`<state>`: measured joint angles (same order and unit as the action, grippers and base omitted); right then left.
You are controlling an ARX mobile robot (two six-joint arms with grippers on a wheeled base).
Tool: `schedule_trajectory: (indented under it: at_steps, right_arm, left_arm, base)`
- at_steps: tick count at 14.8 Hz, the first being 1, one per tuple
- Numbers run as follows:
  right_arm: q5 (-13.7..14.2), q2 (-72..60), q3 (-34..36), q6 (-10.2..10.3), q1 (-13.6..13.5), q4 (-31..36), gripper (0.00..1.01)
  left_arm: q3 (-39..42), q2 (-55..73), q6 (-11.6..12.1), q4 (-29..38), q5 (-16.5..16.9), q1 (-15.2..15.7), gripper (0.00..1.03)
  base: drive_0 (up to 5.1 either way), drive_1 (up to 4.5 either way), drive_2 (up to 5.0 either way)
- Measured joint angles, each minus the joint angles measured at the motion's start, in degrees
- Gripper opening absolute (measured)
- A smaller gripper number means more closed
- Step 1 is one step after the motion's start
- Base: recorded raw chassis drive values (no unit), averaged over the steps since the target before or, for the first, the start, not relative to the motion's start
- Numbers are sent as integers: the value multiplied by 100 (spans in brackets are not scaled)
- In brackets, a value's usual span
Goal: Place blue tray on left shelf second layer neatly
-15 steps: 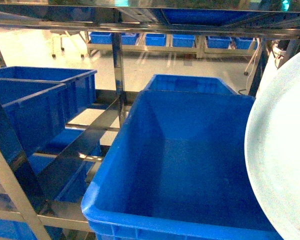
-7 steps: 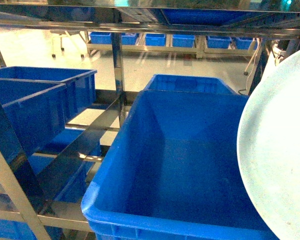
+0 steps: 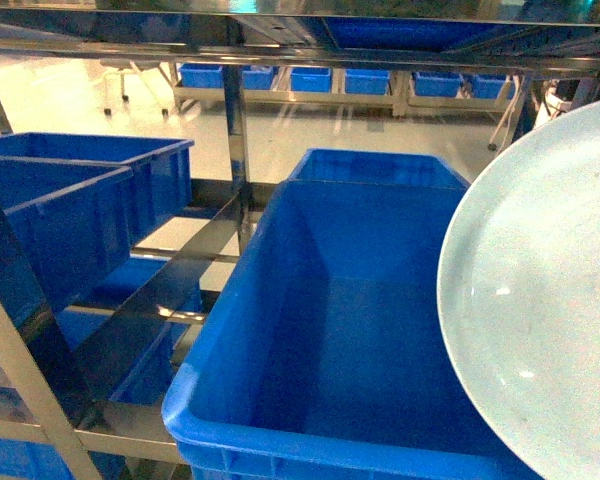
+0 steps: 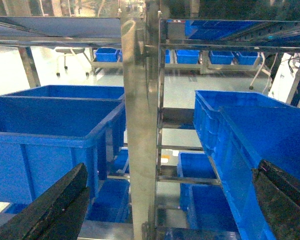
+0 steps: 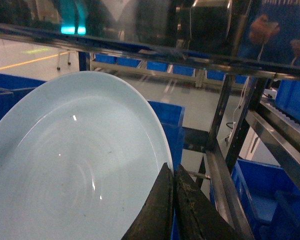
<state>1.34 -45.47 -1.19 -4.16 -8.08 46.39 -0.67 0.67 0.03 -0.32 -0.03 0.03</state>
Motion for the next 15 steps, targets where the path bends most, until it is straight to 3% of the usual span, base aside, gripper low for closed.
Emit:
schedule_trajectory:
  at_steps: [2, 3, 5, 15]
  right_arm:
    - [39, -1401, 37, -17, -136, 1412, 2]
    - [-11, -2031, 28, -15, -76, 1991, 2]
    - [-61, -2865, -184, 4, 70, 2551, 2]
    - [-284, -4566, -1110, -20, 330, 2712, 2]
  left_arm:
    - [0, 0, 0, 0, 2, 0, 98]
    - [0, 0, 0, 0, 0, 0, 98]
    - [0, 0, 0, 0, 0, 0, 98]
    - [0, 0, 0, 0, 0, 0, 98]
  base:
    - [0, 0, 0]
    - [0, 0, 0]
    - [0, 0, 0]
    - [0, 0, 0]
